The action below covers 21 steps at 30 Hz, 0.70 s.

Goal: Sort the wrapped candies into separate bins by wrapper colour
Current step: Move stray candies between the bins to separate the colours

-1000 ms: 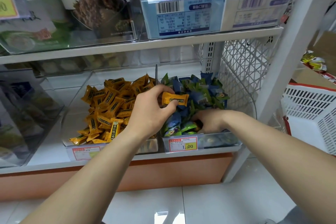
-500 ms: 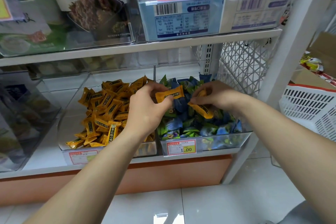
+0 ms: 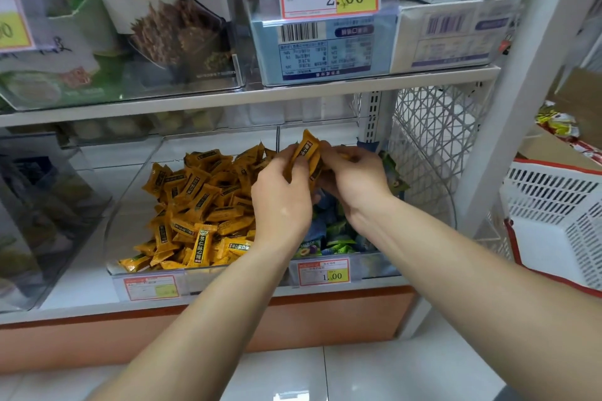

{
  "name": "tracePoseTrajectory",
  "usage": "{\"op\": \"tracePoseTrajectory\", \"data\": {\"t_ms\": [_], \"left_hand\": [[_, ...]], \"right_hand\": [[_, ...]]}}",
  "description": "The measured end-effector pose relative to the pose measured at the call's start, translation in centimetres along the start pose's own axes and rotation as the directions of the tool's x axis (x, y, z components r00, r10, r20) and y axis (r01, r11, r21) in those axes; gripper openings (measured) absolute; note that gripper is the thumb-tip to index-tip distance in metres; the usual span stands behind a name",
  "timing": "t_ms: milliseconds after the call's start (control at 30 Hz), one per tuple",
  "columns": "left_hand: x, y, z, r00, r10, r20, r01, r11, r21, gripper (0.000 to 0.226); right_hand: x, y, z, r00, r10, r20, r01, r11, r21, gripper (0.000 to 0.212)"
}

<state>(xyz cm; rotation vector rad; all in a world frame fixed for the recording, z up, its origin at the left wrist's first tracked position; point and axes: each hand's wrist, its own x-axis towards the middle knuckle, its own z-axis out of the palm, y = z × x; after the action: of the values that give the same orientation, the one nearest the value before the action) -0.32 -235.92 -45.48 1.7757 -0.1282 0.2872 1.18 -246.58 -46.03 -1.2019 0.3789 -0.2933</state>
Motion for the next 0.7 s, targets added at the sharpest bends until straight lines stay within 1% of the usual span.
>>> {"op": "tracePoseTrajectory", "data": {"t_ms": [67,100,167,200,267,333,400,467,533,633,700], "left_hand": [[-0.2,0.3,0.1,0.998,0.029,0.05,-0.029,1.0,0.01,0.027],[-0.2,0.3,0.1,0.995,0.063,0.08,-0.066,0.997,0.035,0.027],[0.0,0.2,-0.1,0.986,0.124,0.108,-0.134,0.987,0.092,0.023],[0.2,0.2,-0.3,0.986,0.132,0.106,-0.143,0.984,0.106,0.022],[0.8,0.0,-1.0,0.991,0.104,0.084,-0.112,0.989,0.097,0.02],[1.6,-0.1,-1.8,0.998,0.041,0.047,-0.045,0.997,0.068,0.023],[2.4,-0.4,-2.6,0.998,-0.008,0.055,0.007,1.0,0.025,0.024],[2.5,-0.6,-3.0,0.993,-0.023,0.113,0.025,1.0,-0.012,0.021],[2.4,-0.8,-3.2,0.987,-0.023,0.158,0.029,0.999,-0.035,0.024],[2.0,-0.8,-3.3,0.983,-0.004,0.184,0.016,0.998,-0.064,0.023],[2.0,-0.7,-3.4,0.985,0.001,0.175,0.009,0.998,-0.06,0.021]], "right_hand": [[0.0,-0.1,0.1,1.0,0.002,-0.022,-0.002,1.0,-0.014,0.031],[0.0,-0.3,0.1,1.0,0.006,-0.026,-0.006,1.0,-0.014,0.029],[0.0,-0.6,0.0,1.0,0.015,0.003,-0.015,1.0,0.019,0.027],[-0.1,-0.9,-0.2,0.999,0.02,0.044,-0.022,0.999,0.043,0.026],[-0.4,-1.3,-0.4,0.982,0.043,0.184,-0.06,0.994,0.092,0.022],[-0.5,-1.8,-0.7,0.936,0.069,0.346,-0.122,0.983,0.134,0.011],[-0.5,-2.1,-1.0,0.895,0.083,0.439,-0.153,0.98,0.127,0.012],[-0.7,-2.0,-1.0,0.889,0.086,0.449,-0.123,0.991,0.054,0.015],[-0.9,-1.6,-0.8,0.901,0.082,0.426,-0.086,0.996,-0.011,0.019],[-0.9,-1.2,-0.7,0.933,0.065,0.355,-0.041,0.996,-0.075,0.025],[-0.9,-1.1,-0.6,0.949,0.024,0.314,0.035,0.983,-0.183,0.021]]}}
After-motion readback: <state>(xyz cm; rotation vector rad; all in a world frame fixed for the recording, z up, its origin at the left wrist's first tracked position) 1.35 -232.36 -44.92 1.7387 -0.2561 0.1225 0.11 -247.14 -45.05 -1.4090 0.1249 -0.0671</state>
